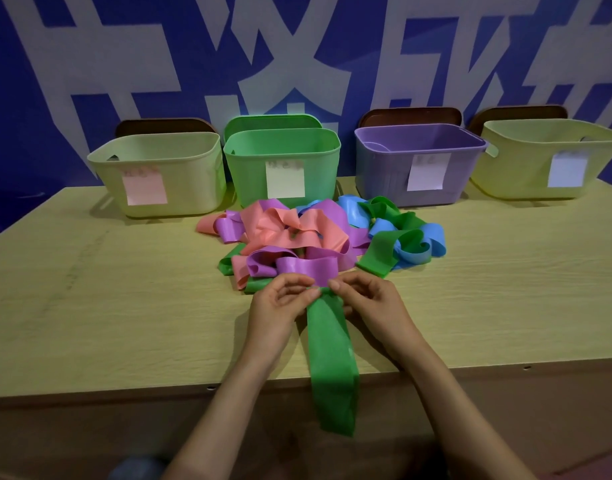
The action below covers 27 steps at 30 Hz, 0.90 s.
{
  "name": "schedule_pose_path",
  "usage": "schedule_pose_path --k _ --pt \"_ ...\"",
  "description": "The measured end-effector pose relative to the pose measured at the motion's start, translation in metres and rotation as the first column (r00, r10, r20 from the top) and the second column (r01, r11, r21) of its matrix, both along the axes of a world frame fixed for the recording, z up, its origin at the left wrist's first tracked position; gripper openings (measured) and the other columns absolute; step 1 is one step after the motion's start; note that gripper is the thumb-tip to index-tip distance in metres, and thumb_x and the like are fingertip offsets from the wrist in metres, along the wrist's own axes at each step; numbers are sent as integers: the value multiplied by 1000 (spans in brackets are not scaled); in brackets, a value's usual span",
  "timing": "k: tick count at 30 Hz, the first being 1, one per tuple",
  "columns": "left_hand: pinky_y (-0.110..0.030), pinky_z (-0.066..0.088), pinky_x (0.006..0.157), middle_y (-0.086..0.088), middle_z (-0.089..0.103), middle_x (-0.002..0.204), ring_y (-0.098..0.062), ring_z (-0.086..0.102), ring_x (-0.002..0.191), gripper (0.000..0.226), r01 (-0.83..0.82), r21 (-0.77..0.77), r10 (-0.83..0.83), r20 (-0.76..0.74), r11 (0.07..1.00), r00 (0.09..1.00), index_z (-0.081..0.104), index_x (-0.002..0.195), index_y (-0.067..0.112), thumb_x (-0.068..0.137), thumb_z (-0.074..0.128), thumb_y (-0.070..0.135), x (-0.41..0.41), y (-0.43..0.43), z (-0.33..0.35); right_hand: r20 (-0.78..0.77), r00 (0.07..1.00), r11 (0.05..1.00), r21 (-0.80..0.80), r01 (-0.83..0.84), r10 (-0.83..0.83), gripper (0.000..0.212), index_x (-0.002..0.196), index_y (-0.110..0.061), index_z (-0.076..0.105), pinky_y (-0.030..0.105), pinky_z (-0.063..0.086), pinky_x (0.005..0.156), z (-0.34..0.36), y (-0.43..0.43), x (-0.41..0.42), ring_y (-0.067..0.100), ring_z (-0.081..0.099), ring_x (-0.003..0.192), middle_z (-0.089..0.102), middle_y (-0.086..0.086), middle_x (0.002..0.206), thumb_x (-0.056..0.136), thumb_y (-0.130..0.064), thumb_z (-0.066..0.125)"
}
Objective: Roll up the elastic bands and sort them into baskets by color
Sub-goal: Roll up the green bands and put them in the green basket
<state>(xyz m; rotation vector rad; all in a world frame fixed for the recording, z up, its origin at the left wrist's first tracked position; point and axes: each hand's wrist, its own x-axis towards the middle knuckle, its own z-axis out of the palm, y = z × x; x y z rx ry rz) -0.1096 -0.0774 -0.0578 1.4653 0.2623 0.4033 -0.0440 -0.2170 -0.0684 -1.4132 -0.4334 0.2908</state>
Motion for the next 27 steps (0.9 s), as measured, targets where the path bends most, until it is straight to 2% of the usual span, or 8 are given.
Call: schedule_pose_path --k 4,7,10,12,19,27 --pt "-24 55 79 0 71 87 -9 67 85 18 24 -4 -24 22 1000 999 66 90 13 78 71 0 0 -1 -1 2 1000 1000 14 13 -13 7 82 -4 70 42 44 72 -2 -1 0 23 58 76 65 12 78 85 -10 67" --pt "-28 55 82 -8 71 95 -15 68 91 25 123 -30 -124 -38 992 992 63 103 12 80 71 6 3 -1 -1 -25 999 997 72 35 -33 6 81 -4 69 40 43 70 1 -1 -2 18 56 70 64 11 75 84 -8 67" --pt "-25 55 70 -4 73 85 -17 71 84 28 217 -60 -222 -93 974 971 62 104 12 79 71 4 3 -2 0 -44 995 988 123 90 -86 9 78 -12 71 35 46 67 5 -1 -1 15 59 68 67 6 73 84 -7 66" --pt "-24 54 67 -4 72 83 -16 70 80 31 239 -85 -247 -98 967 964 62 104 11 76 73 2 2 0 2 -51 992 979 164 124 -117 8 79 -12 70 33 49 65 8 -2 -1 16 62 70 68 6 74 84 -6 66" --pt "-29 55 67 0 68 69 -18 68 73 36 145 -97 -154 -95 985 984 63 95 9 64 81 3 3 -1 5 -63 994 973 206 101 -90 7 90 -3 67 32 55 63 12 0 -2 23 66 78 69 11 82 84 -4 65" --pt "-24 51 59 7 63 59 -10 65 63 34 126 -56 -133 -132 990 982 63 86 12 61 83 -1 4 -4 6 -18 993 978 169 119 -118 4 84 -5 69 29 54 61 12 0 0 17 65 74 70 5 81 82 -2 67"
